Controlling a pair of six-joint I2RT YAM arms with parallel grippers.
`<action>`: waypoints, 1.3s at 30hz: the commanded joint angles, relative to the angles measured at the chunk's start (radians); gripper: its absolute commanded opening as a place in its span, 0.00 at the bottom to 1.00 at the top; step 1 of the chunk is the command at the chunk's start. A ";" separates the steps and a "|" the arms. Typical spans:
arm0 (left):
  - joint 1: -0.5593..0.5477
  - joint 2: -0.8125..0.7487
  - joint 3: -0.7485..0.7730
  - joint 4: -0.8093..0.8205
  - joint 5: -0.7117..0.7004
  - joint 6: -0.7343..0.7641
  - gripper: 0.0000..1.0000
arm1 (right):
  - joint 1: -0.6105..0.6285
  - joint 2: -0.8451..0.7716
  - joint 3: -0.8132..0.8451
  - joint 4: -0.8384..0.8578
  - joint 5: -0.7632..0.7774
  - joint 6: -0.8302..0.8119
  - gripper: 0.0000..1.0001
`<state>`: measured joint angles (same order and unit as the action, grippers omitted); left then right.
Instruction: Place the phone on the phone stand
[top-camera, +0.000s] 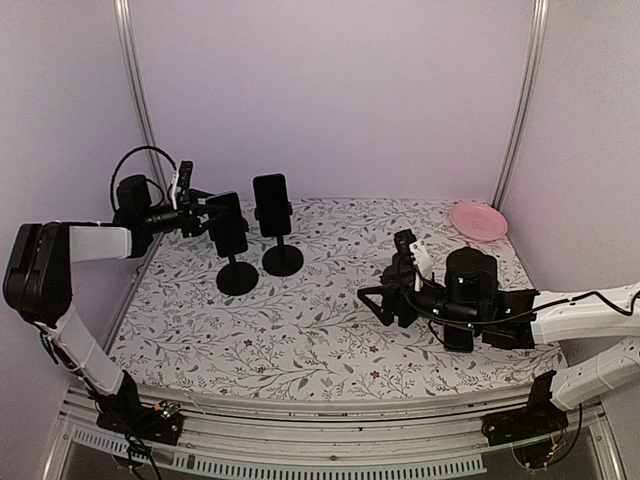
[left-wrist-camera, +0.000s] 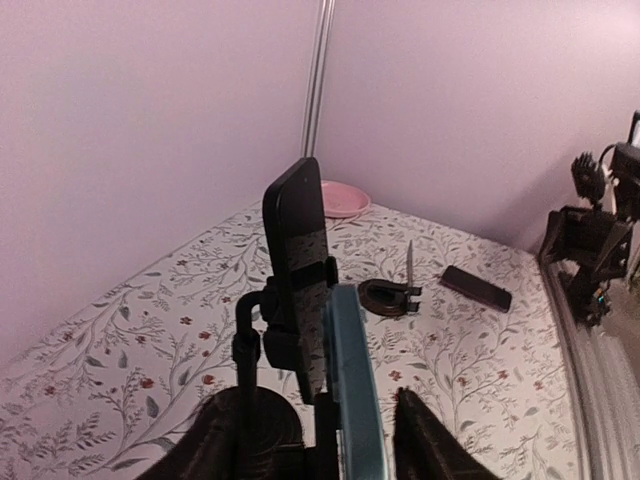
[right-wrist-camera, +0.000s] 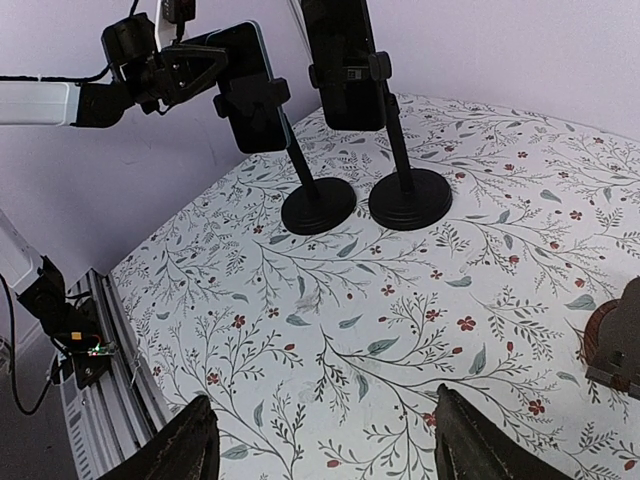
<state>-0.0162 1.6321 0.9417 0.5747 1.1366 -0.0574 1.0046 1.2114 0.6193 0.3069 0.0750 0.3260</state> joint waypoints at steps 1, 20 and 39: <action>0.013 -0.009 0.018 -0.006 -0.024 -0.008 0.95 | -0.006 -0.018 0.003 0.001 0.000 0.012 0.74; 0.019 -0.206 0.091 -0.321 -0.411 -0.093 0.97 | -0.006 -0.069 0.020 -0.055 0.091 0.072 0.81; -0.058 -0.576 -0.063 -0.540 -0.907 -0.335 0.97 | -0.159 -0.138 0.131 -0.312 0.228 0.139 0.91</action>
<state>-0.0277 1.1923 0.9443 0.0917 0.3660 -0.3985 0.9394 1.0790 0.7124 0.0856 0.3344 0.4374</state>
